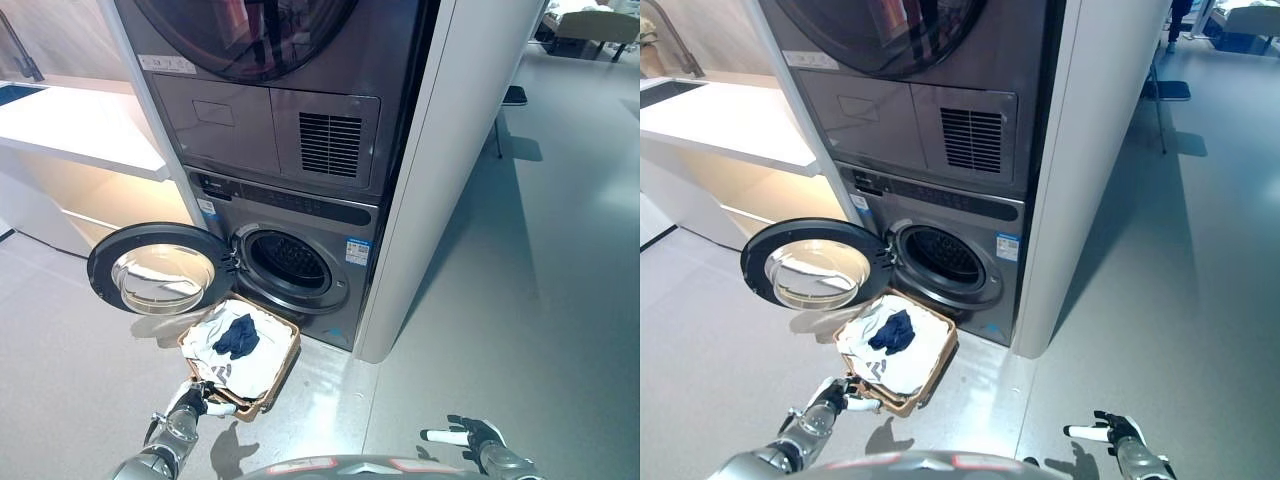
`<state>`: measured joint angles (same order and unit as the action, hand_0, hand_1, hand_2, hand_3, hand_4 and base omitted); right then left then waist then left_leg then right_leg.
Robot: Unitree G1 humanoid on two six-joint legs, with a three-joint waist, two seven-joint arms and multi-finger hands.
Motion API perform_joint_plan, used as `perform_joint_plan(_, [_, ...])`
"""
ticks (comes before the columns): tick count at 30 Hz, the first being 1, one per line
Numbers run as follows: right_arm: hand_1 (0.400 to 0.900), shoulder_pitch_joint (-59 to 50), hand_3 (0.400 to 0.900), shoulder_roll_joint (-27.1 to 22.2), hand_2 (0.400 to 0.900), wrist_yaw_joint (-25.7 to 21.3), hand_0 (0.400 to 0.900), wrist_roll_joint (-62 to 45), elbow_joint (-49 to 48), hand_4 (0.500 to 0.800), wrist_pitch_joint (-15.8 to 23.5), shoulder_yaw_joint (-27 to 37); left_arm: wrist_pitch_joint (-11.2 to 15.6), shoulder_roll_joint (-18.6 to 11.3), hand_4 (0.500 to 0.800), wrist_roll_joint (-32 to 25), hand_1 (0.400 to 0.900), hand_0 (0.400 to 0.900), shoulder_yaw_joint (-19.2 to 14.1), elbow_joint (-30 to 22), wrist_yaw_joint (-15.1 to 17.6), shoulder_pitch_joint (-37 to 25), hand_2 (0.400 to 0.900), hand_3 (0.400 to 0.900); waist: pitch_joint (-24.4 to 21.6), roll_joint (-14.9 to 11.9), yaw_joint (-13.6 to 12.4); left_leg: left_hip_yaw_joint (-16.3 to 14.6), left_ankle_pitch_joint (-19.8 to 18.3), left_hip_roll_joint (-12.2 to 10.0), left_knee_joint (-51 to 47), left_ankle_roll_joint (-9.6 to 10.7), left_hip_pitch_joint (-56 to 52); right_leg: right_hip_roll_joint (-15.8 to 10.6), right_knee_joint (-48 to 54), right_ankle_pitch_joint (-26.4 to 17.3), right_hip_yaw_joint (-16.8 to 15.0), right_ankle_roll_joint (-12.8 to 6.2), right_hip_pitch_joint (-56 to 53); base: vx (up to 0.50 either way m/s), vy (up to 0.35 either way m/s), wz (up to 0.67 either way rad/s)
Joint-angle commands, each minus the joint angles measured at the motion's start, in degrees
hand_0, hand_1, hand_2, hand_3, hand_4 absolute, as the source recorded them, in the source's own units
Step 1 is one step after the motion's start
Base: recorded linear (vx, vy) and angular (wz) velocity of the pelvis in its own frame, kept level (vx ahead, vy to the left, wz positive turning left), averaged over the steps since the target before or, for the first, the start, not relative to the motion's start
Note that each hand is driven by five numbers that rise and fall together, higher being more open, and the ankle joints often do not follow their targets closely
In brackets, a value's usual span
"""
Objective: Put the clothes in the basket into the washing machine.
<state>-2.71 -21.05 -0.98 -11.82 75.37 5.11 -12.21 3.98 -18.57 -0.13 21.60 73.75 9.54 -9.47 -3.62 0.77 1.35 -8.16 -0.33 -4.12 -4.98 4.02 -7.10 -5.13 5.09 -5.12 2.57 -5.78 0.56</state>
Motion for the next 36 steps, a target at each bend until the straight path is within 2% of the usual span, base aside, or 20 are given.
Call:
perform_joint_plan(1, [0.900, -4.42, 0.900, -0.05, 0.900, -0.83, 0.900, -0.58, 3.02, 0.800, 2.73, -0.88, 2.68, -1.19, 0.800, -1.52, 0.900, 0.900, -2.51, 2.12, 1.39, -4.60, 0.900, 0.900, -0.48, -1.24, 0.57, 2.30, -1.12, 2.35, -0.02, -1.50, 2.35, 1.65, -0.09, 3.34, 4.13, -0.85, -3.34, 0.00, 0.000, 0.00])
perform_joint_plan(9, [0.900, -4.30, 0.900, -0.06, 0.900, -0.85, 0.900, -0.25, 2.96, 0.800, 2.76, -0.98, 2.83, -1.25, 0.800, -1.97, 0.900, 0.900, -2.80, 1.94, 1.35, -4.45, 0.900, 0.900, -0.45, -1.30, 0.54, 2.33, -1.10, 2.37, -0.02, -1.49, 2.31, 1.69, -0.09, 3.32, 4.15, -0.82, -3.43, 0.00, 0.000, 0.00])
perform_joint_plan(13, [0.900, -4.52, 0.900, -0.74, 0.900, -1.19, 0.900, 3.58, 3.50, 0.800, 2.37, -2.35, 2.52, -1.34, 0.800, -1.84, 0.900, 0.900, -3.08, 2.44, 1.34, -4.54, 0.900, 0.900, -0.31, -1.42, 0.46, 2.44, -1.01, 2.37, -0.02, -1.49, 2.47, 1.66, -0.09, 3.25, 4.22, -0.80, -3.25, 0.00, 0.000, 0.00])
perform_joint_plan(23, [0.900, -4.96, 0.900, -1.90, 0.900, -0.82, 0.900, 5.31, 3.71, 0.800, 1.70, -2.52, 2.07, -1.97, 0.800, -4.30, 0.900, 0.900, -6.52, 3.86, 1.88, -4.64, 0.900, 0.900, -0.33, -2.07, 0.02, 2.98, -1.08, 2.59, -0.02, -1.66, 2.55, 1.41, -0.09, 3.19, 4.50, -1.01, -3.39, 0.01, 0.013, 0.04])
perform_joint_plan(29, [0.900, -6.08, 0.900, -1.70, 0.900, -0.46, 0.900, 5.43, 4.46, 0.800, 1.36, -2.73, 2.20, -2.06, 0.800, -4.13, 0.900, 0.900, -6.28, 3.85, 1.21, -4.86, 0.900, 0.900, 0.37, -3.25, -0.47, 2.97, -1.55, 2.96, -0.02, -2.70, 2.23, 0.75, -2.03, 3.13, 4.76, -0.80, -3.26, 0.01, 0.055, 0.10])
perform_joint_plan(31, [0.900, -6.25, 0.900, -1.65, 0.900, -0.63, 0.900, 5.32, 4.64, 0.800, 1.33, -2.44, 2.20, -2.29, 0.800, -4.01, 0.900, 0.900, -6.10, 3.90, 1.28, -5.47, 0.900, 0.900, 1.15, -3.57, -0.57, 2.71, -0.86, 3.00, -0.02, -2.66, 2.66, 0.38, -3.70, 3.17, 5.26, -0.96, -2.54, -0.04, 0.084, 0.31])
perform_joint_plan(33, [0.900, -5.66, 0.900, -2.47, 0.900, -1.26, 0.900, 4.64, 4.40, 0.800, 1.39, -0.83, 2.34, -2.15, 0.800, -3.60, 0.900, 0.900, -4.64, 3.47, 1.48, -7.59, 0.900, 0.900, 1.73, -4.10, 0.25, -0.54, 0.83, 2.73, -0.02, -2.01, 4.45, -0.88, -4.05, 2.48, 8.12, -1.97, -2.13, -0.05, 0.129, 0.63])
perform_joint_plan(36, [0.900, -4.64, 0.900, -3.25, 0.900, -1.15, 0.900, 3.80, 4.73, 0.800, 1.03, 0.91, 2.39, -2.54, 0.800, -3.23, 0.900, 0.900, -4.21, 3.39, 1.34, -7.99, 0.900, 0.900, 1.15, -3.88, 0.75, -1.87, 0.02, 3.73, -0.02, -2.83, 4.24, -2.18, -5.61, 2.10, 8.53, -2.75, -0.96, 0.05, 0.200, 0.03])
